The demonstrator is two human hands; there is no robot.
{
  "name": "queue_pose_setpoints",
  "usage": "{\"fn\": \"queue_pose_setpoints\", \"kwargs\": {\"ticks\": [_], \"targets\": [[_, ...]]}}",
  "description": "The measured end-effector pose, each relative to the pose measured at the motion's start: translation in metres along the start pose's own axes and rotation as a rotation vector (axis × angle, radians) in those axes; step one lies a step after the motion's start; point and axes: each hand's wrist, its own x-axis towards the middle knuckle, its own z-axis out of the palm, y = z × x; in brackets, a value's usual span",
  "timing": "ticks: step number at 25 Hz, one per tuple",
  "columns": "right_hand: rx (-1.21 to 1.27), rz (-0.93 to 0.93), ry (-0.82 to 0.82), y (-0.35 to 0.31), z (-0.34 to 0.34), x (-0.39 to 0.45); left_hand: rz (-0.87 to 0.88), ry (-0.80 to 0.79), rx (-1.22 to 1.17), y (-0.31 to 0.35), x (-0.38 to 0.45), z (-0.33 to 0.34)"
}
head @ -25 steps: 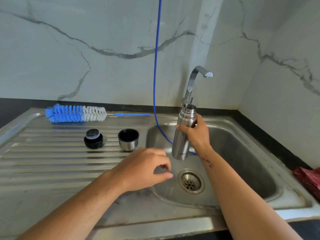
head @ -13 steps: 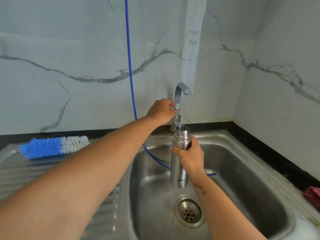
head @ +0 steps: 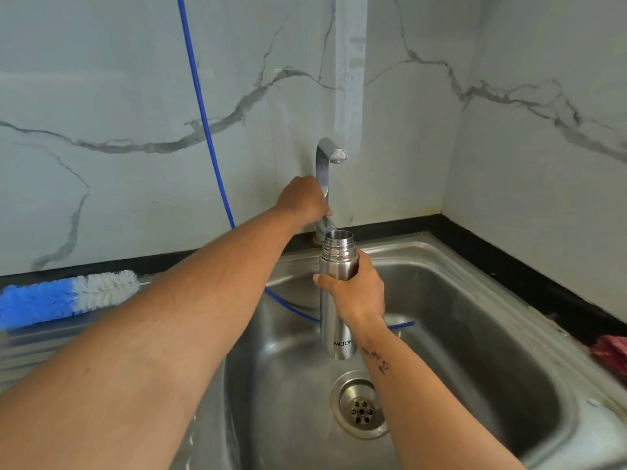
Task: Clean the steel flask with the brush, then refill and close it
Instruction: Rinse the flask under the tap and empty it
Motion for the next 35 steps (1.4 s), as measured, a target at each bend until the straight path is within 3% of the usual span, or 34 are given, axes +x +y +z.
{"fn": "queue_pose_setpoints", "kwargs": {"ticks": [3,7,35], "targets": [[-0.025,-0.002,0.005,0.0,0.001,0.0,-0.104,-0.086,0.09,-0.015,-0.001,-0.004],[-0.026,0.004,0.009,-0.001,0.002,-0.001,-0.179,-0.16,0.026,-0.03,-0.009,0.01],[-0.044,0.034,-0.011,0.0,0.009,-0.003,-0.072,-0.185,-0.009,-0.032,-0.019,0.015]]}}
